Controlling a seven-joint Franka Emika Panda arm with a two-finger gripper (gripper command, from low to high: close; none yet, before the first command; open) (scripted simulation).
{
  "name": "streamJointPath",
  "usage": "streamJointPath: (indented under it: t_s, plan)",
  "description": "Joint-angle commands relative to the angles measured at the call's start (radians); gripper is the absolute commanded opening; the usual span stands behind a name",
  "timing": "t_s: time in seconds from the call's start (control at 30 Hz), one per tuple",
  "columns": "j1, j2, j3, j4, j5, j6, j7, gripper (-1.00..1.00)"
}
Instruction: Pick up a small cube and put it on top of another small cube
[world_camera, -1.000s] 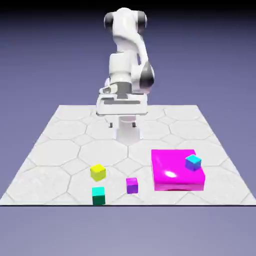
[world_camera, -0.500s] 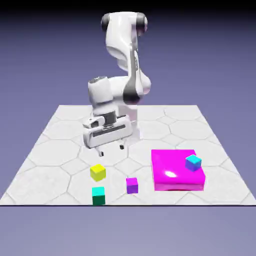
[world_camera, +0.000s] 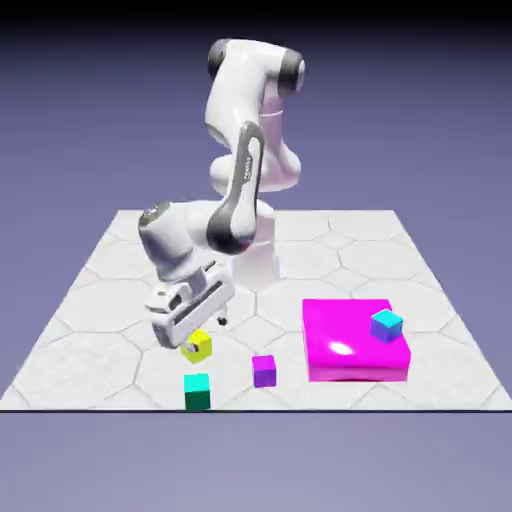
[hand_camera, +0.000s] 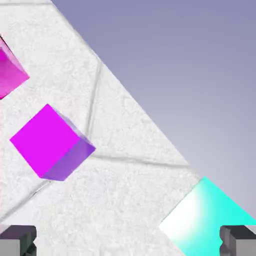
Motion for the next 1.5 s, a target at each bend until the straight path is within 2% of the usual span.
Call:
streamJointPath:
  t_s: [0.0, 0.7, 0.77, 0.87, 0.9, 1.03, 1.47]
  plan:
    - [0.008, 0.022, -0.016, 0.013, 0.017, -0.019, -0.044, 0.0]
    - [0.177, 0.478, -0.345, 0.291, 0.382, -0.411, -0.957, 0.0]
    - [0.181, 0.488, -0.352, 0.297, 0.39, -0.42, -0.977, 0.0]
    - [0.157, 0.588, -0.25, 0.298, 0.503, -0.343, -1.025, 0.0]
    - [0.157, 0.588, -0.25, 0.298, 0.503, -0.343, -1.025, -1.0]
    - [0.188, 0.487, -0.355, 0.293, 0.393, -0.416, -0.971, -1.0]
    - [0.659, 0.34, -0.582, 0.011, 0.607, -0.12, -0.554, -1.0]
